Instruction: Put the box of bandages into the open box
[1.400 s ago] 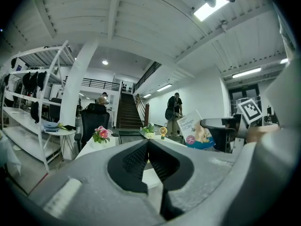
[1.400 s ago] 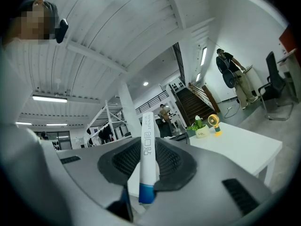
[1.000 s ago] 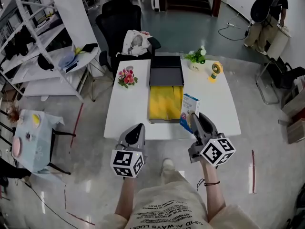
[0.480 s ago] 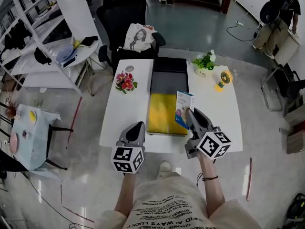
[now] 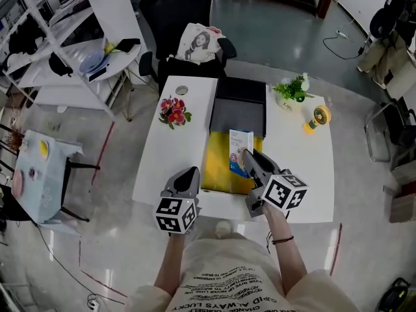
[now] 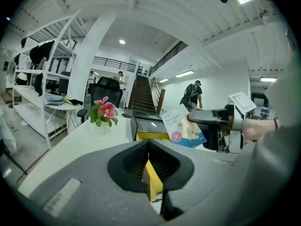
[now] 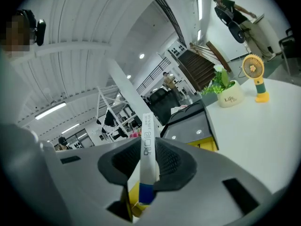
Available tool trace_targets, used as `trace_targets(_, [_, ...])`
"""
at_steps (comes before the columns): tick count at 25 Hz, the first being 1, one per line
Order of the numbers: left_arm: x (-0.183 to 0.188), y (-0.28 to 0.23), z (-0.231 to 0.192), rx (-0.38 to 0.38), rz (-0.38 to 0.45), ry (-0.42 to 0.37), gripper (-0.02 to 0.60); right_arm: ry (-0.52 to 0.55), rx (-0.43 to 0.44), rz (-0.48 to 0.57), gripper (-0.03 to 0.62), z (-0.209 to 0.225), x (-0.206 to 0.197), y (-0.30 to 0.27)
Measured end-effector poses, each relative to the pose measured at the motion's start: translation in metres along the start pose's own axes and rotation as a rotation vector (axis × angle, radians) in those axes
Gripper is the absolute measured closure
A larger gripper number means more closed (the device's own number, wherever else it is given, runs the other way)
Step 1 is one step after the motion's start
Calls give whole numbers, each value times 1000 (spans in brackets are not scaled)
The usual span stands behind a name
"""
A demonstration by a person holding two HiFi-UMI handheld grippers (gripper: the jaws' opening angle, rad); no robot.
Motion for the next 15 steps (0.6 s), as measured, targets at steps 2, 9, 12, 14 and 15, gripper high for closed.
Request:
trace_targets(2, [-4,-5,-4,-4,-23,7,560,-23,-1,-41,502,4,-4,-10])
trace_targets(9, [-18,-20,-13,-9,-89,45,559,-136,-24,-138,502,18,-16,-36])
trace_targets(12, [-22,-25,-17,-17,-111,56,560,-192,-47,-164,502,25,-20,-43])
trace_targets(14, [-23,-29,-20,-23,-122,64,560,-235,-52,-179,502,28,-22,-48])
trace_targets(15, [-24,-31,-22,-27,-128,69,560,-264,-55,-191,502,30,-24,-50])
Point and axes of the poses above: the fingertips, and each gripper's own axes: y backward along the fingers, z to its right, x out of its top, the point moved 8 cm from there along y, backward along the fingers, and after that the axes turned 11 degrees about -y, right-handed, at the moved point
